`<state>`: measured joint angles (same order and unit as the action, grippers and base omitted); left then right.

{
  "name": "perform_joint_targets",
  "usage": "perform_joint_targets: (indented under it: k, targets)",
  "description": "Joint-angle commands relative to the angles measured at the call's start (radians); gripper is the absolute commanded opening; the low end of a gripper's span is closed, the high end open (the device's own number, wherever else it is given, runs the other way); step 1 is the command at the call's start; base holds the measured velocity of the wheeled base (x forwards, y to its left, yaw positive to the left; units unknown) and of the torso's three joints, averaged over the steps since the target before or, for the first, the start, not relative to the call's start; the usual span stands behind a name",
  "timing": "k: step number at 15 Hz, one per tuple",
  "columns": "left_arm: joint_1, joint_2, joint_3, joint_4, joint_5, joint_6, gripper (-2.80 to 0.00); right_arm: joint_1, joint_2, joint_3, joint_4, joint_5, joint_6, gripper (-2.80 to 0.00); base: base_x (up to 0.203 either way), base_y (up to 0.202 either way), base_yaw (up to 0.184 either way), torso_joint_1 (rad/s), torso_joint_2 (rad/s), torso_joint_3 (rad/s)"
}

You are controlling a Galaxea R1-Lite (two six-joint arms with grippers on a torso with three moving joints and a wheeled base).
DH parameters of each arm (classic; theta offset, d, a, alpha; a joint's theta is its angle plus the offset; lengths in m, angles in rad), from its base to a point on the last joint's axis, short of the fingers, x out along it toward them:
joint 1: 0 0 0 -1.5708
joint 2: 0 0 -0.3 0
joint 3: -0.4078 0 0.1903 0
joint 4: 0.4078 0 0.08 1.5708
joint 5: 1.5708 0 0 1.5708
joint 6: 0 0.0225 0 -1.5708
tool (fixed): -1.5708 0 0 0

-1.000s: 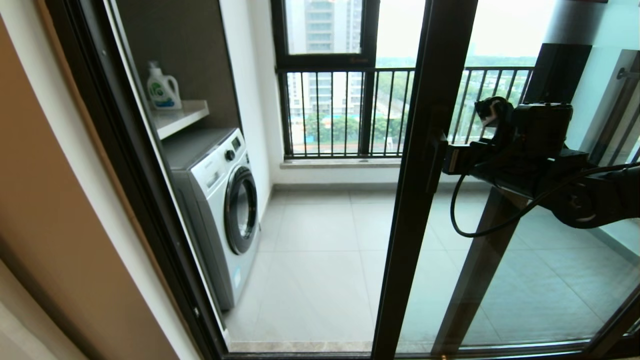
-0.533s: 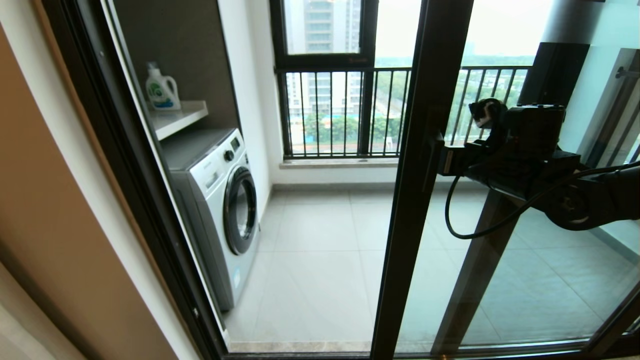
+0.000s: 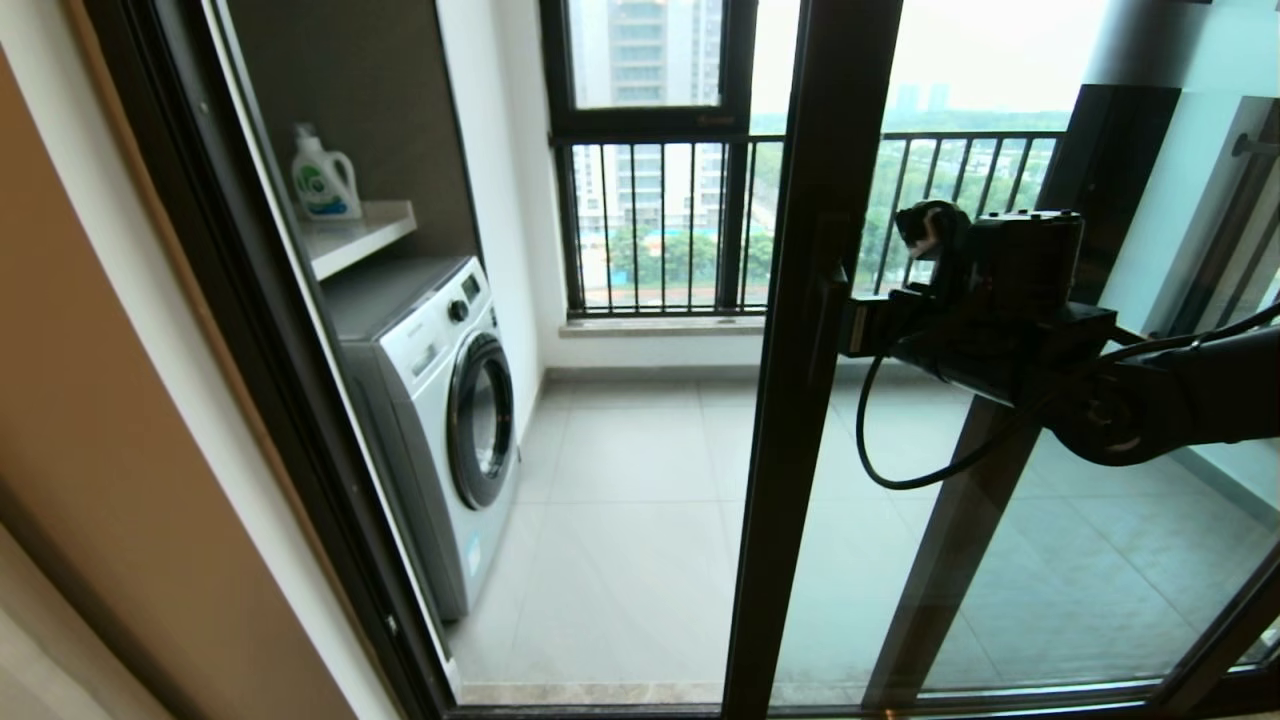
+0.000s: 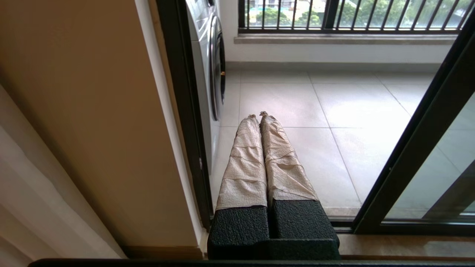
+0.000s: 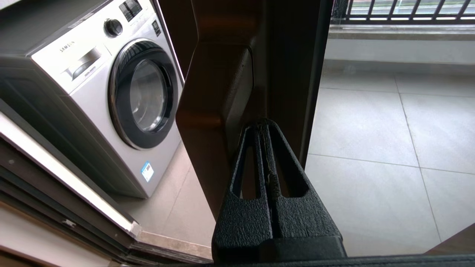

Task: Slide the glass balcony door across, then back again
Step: Close the slid door

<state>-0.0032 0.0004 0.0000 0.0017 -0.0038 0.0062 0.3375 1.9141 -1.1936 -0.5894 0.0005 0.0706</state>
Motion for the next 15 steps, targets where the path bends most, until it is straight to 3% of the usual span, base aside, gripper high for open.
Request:
perform_joint_targets:
  k: [1,9,15]
  targets:
    - [0.0,0.001,0.0,0.0,0.001,0.0,-2.8,0.035,0.034,-0.03,-0.005,-0.056,-0.001,-2.8,0.0,0.0,0.0,0.0,0.0,0.0]
    - [0.0,0.001,0.0,0.0,-0.001,0.0,-2.8,0.158,0.097,-0.095,-0.004,-0.108,-0.006,-2.8,0.0,0.0,0.0,0.0,0.0,0.0]
    - [0.0,0.001,0.0,0.0,0.0,0.0,-2.8,0.236,0.186,-0.217,0.023,-0.146,-0.006,-2.8,0.0,0.0,0.0,0.0,0.0,0.0]
